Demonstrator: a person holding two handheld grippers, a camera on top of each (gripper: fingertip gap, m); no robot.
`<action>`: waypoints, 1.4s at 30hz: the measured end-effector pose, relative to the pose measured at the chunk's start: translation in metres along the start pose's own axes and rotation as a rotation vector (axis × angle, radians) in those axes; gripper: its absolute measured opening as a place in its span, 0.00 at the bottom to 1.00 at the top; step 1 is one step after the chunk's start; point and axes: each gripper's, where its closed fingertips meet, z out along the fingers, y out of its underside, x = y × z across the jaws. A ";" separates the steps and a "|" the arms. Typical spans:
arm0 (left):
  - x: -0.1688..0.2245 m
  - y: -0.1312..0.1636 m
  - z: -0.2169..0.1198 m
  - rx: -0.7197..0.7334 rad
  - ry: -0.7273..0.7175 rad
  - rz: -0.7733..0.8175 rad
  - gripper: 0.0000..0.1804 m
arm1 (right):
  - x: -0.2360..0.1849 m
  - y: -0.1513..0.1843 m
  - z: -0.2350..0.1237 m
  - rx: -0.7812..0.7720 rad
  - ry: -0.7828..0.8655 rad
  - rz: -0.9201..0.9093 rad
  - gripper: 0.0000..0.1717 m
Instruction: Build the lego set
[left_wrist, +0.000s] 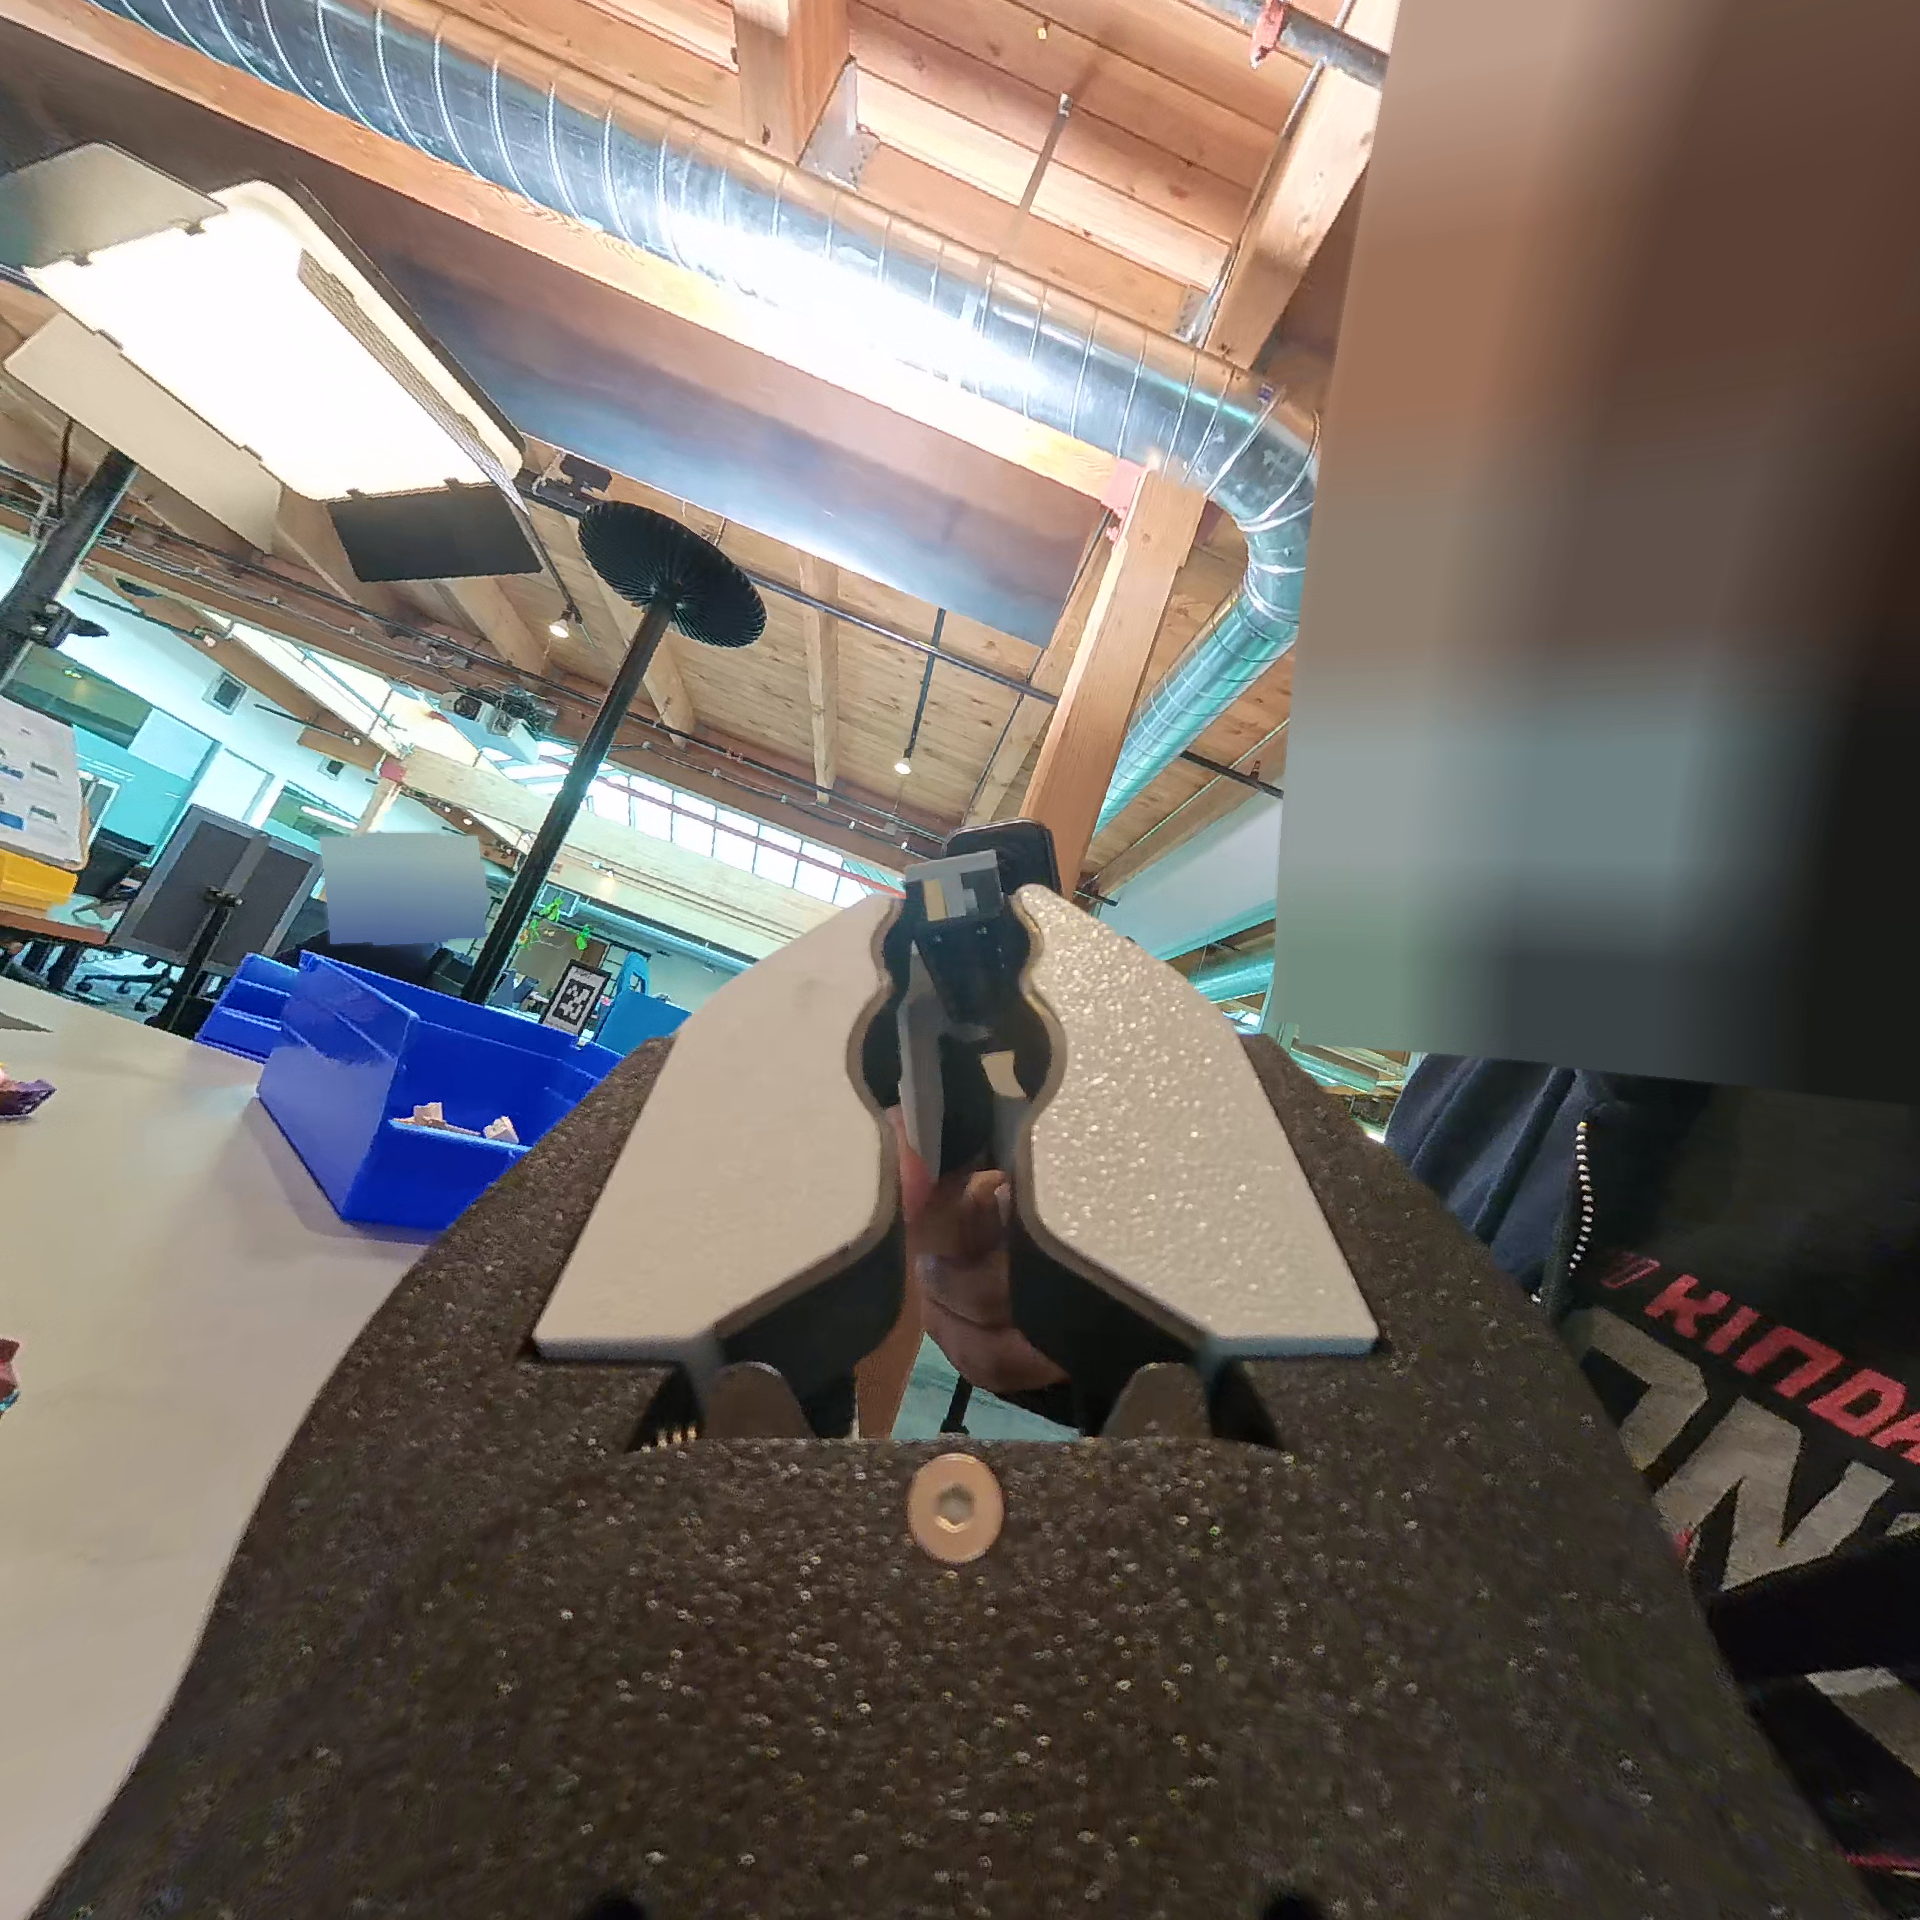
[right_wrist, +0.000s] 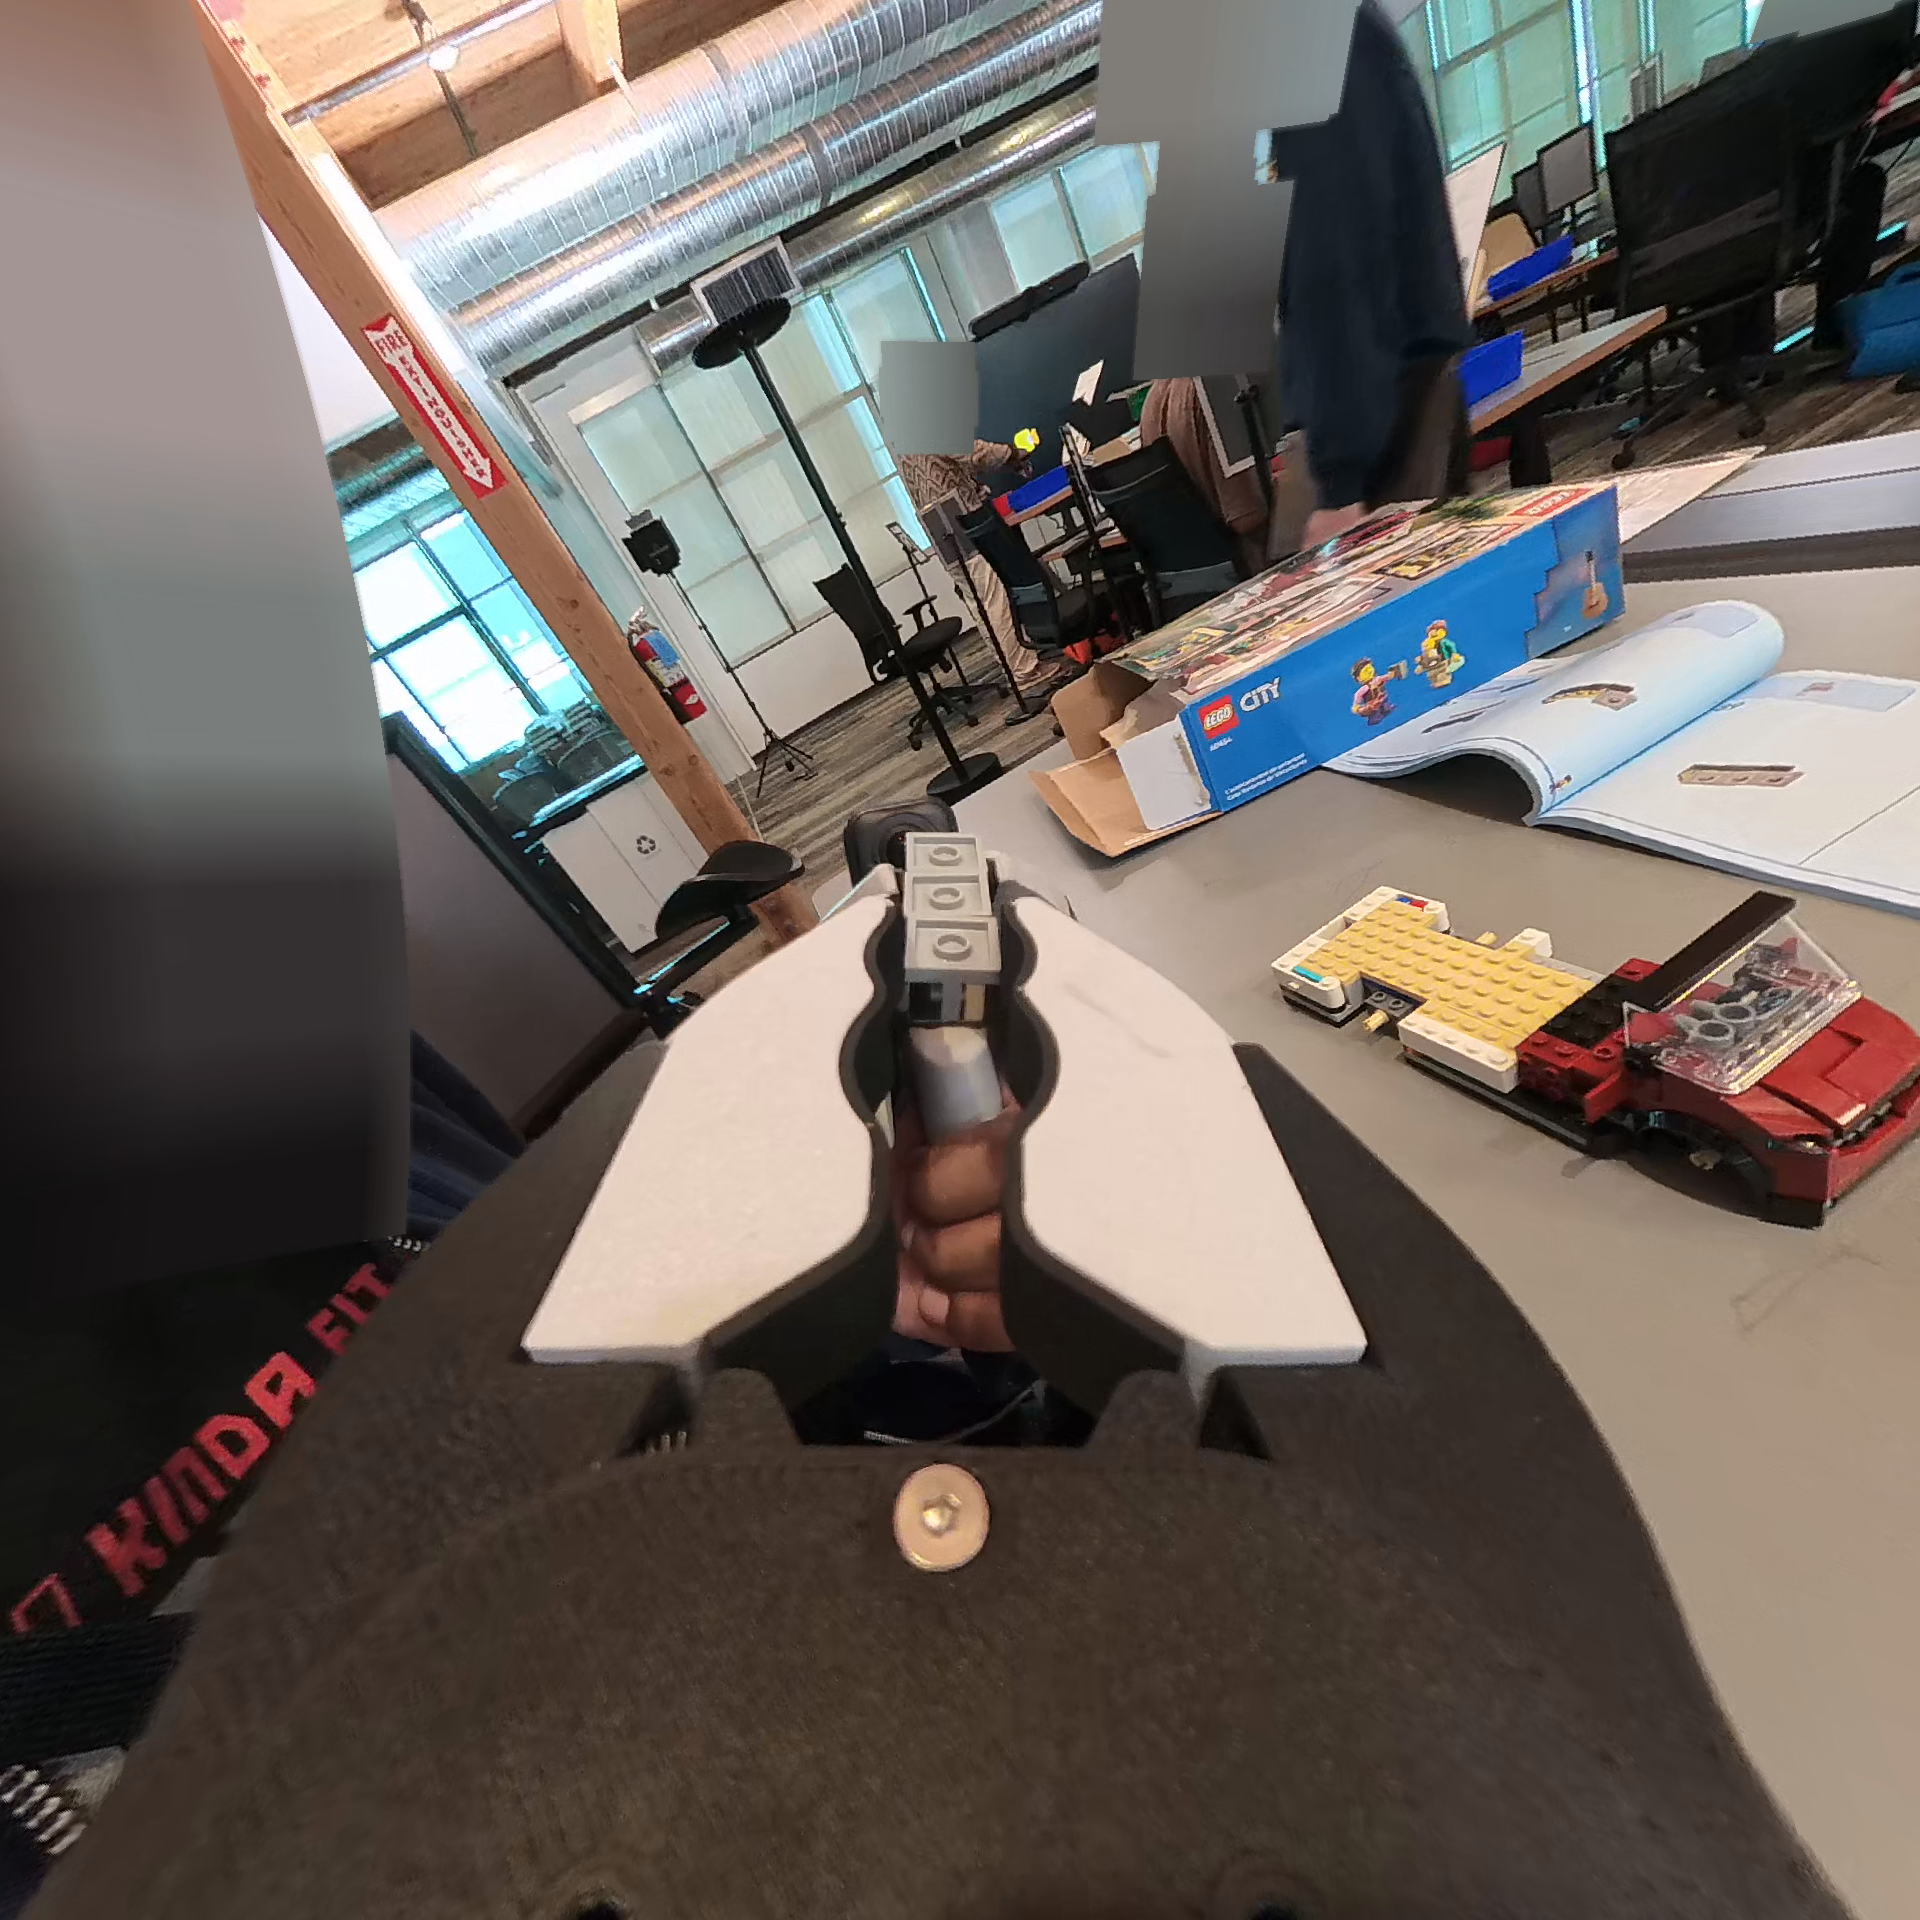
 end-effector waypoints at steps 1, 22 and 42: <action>0.000 0.000 0.000 0.003 -0.002 -0.001 0.10 | 0.000 0.000 0.000 -0.001 0.004 -0.012 0.10; 0.017 0.008 0.001 -0.058 0.062 0.222 0.09 | -0.012 0.017 0.002 -0.206 -0.079 0.004 0.13; 0.024 0.007 -0.001 -0.090 0.118 0.205 0.09 | -0.020 0.020 0.003 -0.226 -0.139 0.045 0.12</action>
